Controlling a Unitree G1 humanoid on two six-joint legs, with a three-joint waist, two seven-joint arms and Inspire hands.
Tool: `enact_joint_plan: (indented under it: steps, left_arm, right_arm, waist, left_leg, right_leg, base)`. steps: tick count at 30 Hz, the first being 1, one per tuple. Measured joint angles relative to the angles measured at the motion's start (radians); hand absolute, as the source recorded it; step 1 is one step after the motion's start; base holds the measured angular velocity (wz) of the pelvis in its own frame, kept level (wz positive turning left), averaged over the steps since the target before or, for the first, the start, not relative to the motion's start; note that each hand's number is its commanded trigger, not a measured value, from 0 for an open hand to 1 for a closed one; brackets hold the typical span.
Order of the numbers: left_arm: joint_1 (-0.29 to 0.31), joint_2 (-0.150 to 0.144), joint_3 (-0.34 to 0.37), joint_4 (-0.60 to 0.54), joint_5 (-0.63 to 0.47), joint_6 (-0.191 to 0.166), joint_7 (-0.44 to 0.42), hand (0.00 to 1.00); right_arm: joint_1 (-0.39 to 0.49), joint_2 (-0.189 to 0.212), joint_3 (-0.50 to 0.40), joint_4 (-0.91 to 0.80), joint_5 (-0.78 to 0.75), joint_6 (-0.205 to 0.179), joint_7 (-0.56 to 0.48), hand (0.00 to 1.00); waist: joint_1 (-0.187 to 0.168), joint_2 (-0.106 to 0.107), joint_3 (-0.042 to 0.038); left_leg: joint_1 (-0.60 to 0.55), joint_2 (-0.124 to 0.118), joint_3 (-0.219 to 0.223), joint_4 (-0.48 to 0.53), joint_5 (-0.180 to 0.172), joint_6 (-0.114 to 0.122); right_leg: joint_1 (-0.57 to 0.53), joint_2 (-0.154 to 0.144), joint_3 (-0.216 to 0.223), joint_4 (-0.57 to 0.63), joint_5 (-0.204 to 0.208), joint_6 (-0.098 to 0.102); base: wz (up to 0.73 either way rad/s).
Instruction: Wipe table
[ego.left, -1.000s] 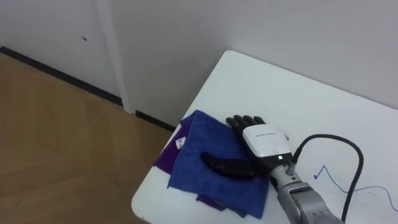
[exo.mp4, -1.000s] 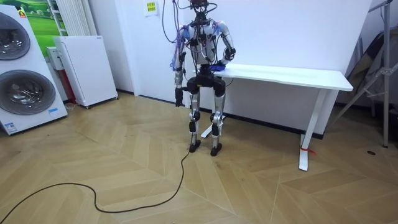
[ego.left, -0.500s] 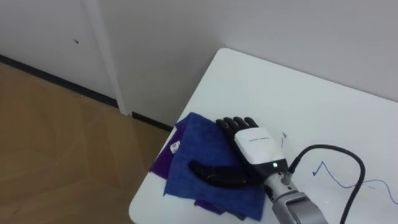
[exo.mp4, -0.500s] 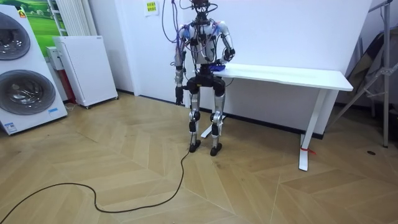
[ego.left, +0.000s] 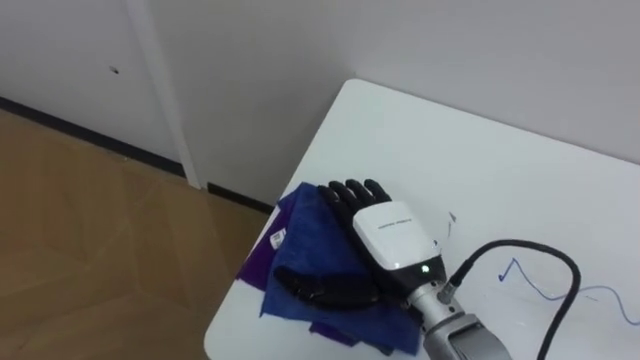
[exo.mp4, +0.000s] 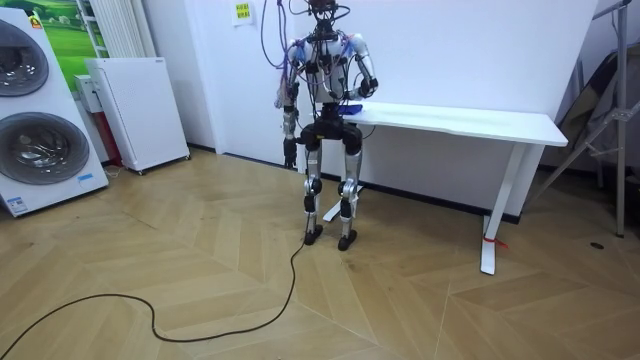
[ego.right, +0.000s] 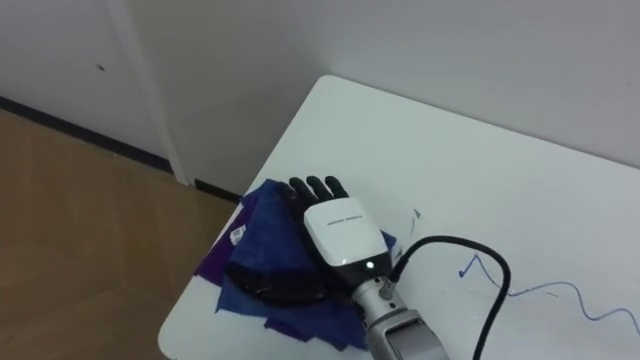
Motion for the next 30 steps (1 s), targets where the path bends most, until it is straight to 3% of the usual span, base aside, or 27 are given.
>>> enact_joint_plan:
  steps: [13, 20, 30]
  left_arm:
    - [-0.002, -0.003, 0.0, 0.018, -0.008, 0.002, -0.007, 0.0]
    - [-0.023, -0.012, 0.002, 0.061, -0.007, 0.003, -0.002, 0.0]
    - [-0.06, -0.012, -0.002, 0.104, -0.013, -0.006, 0.025, 0.0]
  right_arm:
    - [0.005, 0.001, 0.011, -0.03, 0.022, -0.017, -0.011, 0.0]
    - [0.114, -0.008, 0.019, -0.023, 0.011, -0.014, 0.041, 0.0]
    - [0.091, -0.031, 0.014, 0.127, 0.008, -0.104, -0.113, 0.0]
  waist:
    - [0.004, 0.005, -0.0029]
    - [0.004, 0.004, -0.0027]
    - [-0.033, 0.015, -0.0005]
  left_leg:
    - [-0.003, 0.005, 0.015, 0.0, -0.001, 0.0]
    - [-0.002, 0.005, 0.023, 0.0, -0.002, -0.001]
    - [-0.001, 0.003, 0.02, 0.001, -0.006, 0.0]
  right_leg:
    - [-0.013, 0.001, -0.003, 0.011, 0.0, 0.0]
    - [-0.013, 0.001, -0.004, 0.009, 0.0, 0.0]
    - [-0.008, -0.001, -0.005, 0.007, 0.0, 0.0]
  base:
    - [-0.02]
    - [0.0]
    - [0.0]
